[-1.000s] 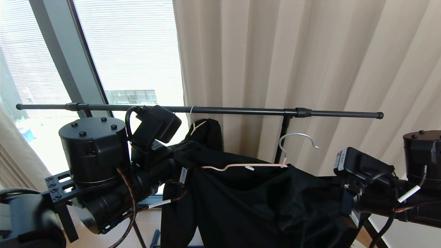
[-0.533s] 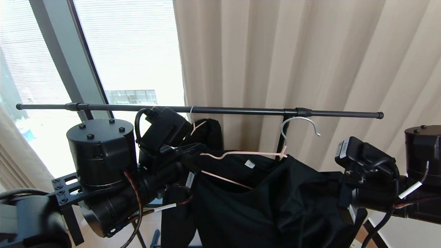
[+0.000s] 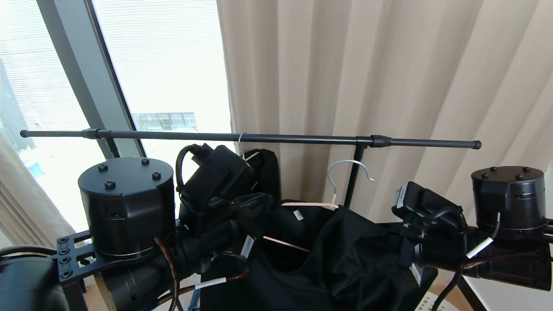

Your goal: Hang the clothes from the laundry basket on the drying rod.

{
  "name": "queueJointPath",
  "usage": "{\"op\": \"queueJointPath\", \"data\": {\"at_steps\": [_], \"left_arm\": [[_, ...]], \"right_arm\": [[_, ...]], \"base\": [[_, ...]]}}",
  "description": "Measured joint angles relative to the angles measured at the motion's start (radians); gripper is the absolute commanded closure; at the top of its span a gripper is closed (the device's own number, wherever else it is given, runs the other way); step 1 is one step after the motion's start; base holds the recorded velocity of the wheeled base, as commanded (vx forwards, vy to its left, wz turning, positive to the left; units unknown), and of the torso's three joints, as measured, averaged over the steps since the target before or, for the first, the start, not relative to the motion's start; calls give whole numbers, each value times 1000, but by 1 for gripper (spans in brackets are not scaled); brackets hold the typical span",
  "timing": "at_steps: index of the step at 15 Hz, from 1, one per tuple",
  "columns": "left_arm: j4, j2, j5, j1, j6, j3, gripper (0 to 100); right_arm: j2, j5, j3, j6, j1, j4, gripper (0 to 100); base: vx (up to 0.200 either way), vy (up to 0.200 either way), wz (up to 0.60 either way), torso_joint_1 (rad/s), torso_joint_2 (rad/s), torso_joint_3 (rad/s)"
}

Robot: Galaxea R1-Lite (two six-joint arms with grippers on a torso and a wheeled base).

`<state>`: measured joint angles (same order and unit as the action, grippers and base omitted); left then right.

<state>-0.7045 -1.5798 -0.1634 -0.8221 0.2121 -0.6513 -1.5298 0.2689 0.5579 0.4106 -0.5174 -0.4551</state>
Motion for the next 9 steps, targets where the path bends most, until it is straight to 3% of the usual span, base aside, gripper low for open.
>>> {"op": "queueJointPath", "data": {"at_steps": [3,7,9], "left_arm": [[9,16,0,-17,-4,-11,100],[88,41,-1,-20,-12,-37,100],[92,47,-9,-3,-13,-43,100]], "right_arm": [[-27,-27,-1,-7,-15,-14,100],[-73,-151,-5,-7,-30,-72,100],[-81,-175,-20,-6,-36,-125,100]], "base": [[0,0,0,0,0,0],[0,0,0,0,0,0],[0,0,0,0,0,0]]}}
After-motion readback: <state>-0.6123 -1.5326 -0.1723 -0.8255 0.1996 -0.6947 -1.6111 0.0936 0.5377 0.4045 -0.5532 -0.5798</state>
